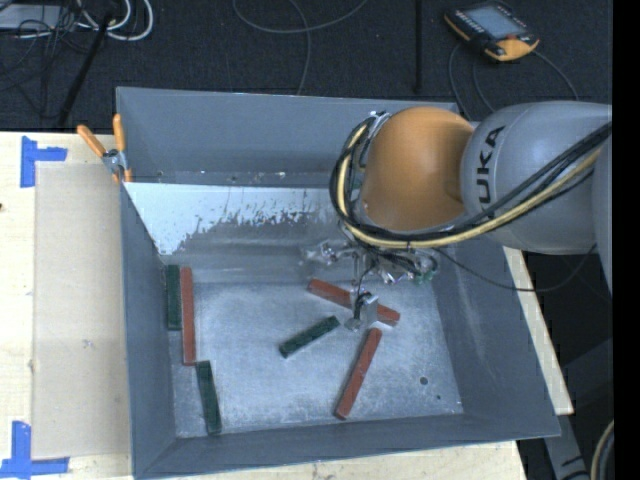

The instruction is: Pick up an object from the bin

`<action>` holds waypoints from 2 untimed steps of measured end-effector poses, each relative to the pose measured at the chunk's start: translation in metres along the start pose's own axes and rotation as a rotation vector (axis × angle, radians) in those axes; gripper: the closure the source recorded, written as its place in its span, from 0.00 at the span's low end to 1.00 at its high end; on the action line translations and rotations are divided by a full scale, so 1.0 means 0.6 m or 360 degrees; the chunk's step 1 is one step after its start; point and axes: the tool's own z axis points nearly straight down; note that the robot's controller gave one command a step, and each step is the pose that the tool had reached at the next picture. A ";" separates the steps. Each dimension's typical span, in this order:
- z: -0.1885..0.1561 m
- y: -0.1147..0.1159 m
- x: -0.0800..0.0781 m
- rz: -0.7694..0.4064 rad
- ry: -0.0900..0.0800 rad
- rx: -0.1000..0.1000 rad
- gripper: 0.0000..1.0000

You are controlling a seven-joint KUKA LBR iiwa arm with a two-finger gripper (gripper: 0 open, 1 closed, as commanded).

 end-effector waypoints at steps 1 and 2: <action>0.082 0.025 0.063 -0.0285 0.0021 -0.0018 0.00; 0.112 0.108 0.033 -0.0174 0.0023 -0.0017 1.00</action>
Offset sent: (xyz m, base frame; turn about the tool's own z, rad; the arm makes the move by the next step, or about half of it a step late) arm -0.0494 0.0431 -0.0672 -0.1094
